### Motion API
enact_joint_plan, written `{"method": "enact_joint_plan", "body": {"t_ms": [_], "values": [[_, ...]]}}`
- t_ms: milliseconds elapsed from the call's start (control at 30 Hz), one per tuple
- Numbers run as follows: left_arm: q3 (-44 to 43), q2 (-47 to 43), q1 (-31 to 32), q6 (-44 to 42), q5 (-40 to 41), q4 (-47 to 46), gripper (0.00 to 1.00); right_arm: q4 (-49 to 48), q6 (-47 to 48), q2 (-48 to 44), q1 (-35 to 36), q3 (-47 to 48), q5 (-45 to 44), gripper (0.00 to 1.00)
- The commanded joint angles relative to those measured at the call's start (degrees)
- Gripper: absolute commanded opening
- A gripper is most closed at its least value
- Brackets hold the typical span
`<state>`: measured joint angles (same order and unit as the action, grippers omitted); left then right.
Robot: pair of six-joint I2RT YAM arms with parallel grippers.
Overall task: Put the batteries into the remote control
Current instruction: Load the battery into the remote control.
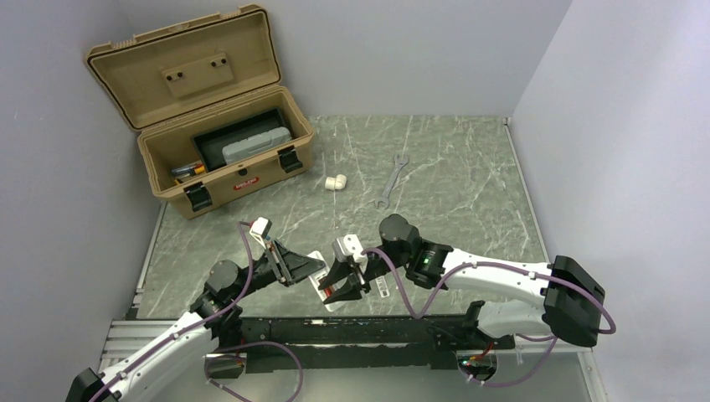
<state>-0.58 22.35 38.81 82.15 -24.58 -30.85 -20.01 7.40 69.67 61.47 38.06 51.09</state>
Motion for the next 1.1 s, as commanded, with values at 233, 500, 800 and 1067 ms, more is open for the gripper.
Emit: {"method": "enact_joint_plan", "body": {"t_ms": [233, 500, 800, 1067], "values": [[1.6, -1.3, 0.1, 2.0, -2.0, -9.1, 0.00, 1.1, 0.9, 1.6, -2.9, -0.8, 0.9, 0.38], [1.0, -1.0, 0.1, 1.5, -2.4, -8.9, 0.00, 0.9, 0.7, 3.0, -3.7, -0.1, 2.2, 0.38], [1.3, -0.2, 0.0, 1.4, -2.2, -9.3, 0.00, -0.4, -0.9, 2.9, -3.9, 0.0, 2.8, 0.38], [2.0, 1.1, 0.1, 1.5, -1.8, -10.9, 0.00, 1.5, -1.5, 1.3, -4.0, 1.9, 3.1, 0.39]]}}
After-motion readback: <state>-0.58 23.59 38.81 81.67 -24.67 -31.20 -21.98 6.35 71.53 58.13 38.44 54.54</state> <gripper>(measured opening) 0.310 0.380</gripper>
